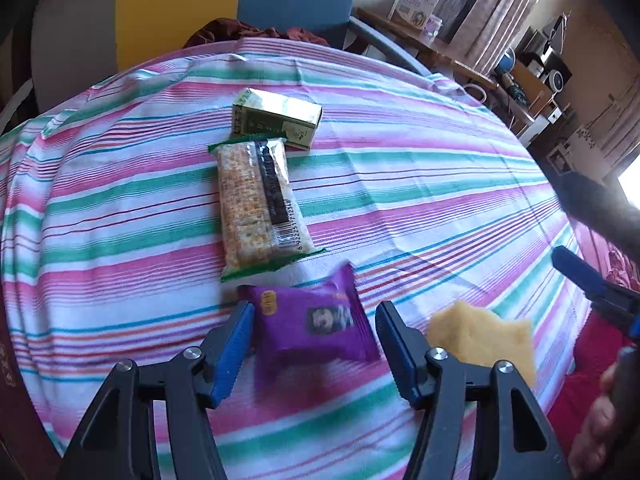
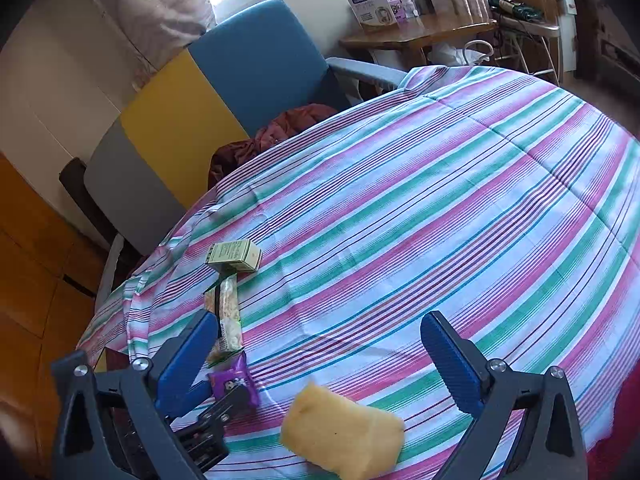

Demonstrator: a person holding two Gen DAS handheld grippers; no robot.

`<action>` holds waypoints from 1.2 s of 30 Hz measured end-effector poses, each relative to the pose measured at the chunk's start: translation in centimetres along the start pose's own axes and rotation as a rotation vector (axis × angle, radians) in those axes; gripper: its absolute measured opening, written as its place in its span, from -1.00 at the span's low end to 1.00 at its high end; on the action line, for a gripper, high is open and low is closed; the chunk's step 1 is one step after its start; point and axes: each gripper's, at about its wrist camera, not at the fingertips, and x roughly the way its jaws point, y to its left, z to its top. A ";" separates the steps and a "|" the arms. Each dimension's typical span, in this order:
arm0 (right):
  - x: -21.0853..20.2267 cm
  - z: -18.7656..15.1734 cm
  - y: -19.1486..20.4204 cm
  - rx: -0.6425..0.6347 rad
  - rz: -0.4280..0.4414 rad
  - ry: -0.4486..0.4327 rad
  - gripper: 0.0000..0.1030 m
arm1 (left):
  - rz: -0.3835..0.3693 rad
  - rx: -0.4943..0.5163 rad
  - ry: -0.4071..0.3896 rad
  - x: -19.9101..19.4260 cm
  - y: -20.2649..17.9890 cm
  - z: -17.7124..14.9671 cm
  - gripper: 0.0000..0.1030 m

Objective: Organize objects
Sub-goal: 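Grasp the purple snack packet with the left gripper while the right gripper grasps the yellow sponge, then release the purple packet into the tray with the left gripper while the right holds the sponge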

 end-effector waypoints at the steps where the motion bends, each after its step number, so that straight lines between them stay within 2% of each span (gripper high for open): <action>1: 0.1 0.0 0.0 -0.004 0.001 0.002 0.99 | 0.021 0.000 0.005 0.5 0.0 0.1 0.19; 6: 0.6 -0.1 0.3 -0.029 -0.012 0.025 0.98 | 0.024 0.052 -0.040 0.1 0.2 -0.7 0.05; 8: 1.0 -0.2 0.5 -0.043 -0.014 0.042 0.98 | 0.030 0.069 -0.055 -0.4 0.6 -1.4 -0.09; 12: 1.6 -0.5 0.9 -0.077 -0.011 0.073 0.98 | 0.014 0.065 -0.077 -1.7 1.8 -2.8 -0.11; 20: 4.5 -2.3 2.1 -0.187 -0.022 0.242 0.98 | 0.012 0.055 -0.109 -4.2 3.2 -4.8 -0.13; 25: 4.6 -2.9 2.6 -0.225 -0.016 0.266 0.99 | 0.013 0.065 -0.155 -7.0 3.6 -5.9 -0.13; 31: 4.6 -4.0 4.4 -0.369 -0.046 0.328 1.00 | 0.001 0.061 -0.203 -10.5 4.8 -7.3 -0.13; 36: 5.1 -6.0 5.7 -0.586 -0.152 0.373 0.99 | -0.018 0.004 -0.242 -13.4 7.0 -8.7 -0.12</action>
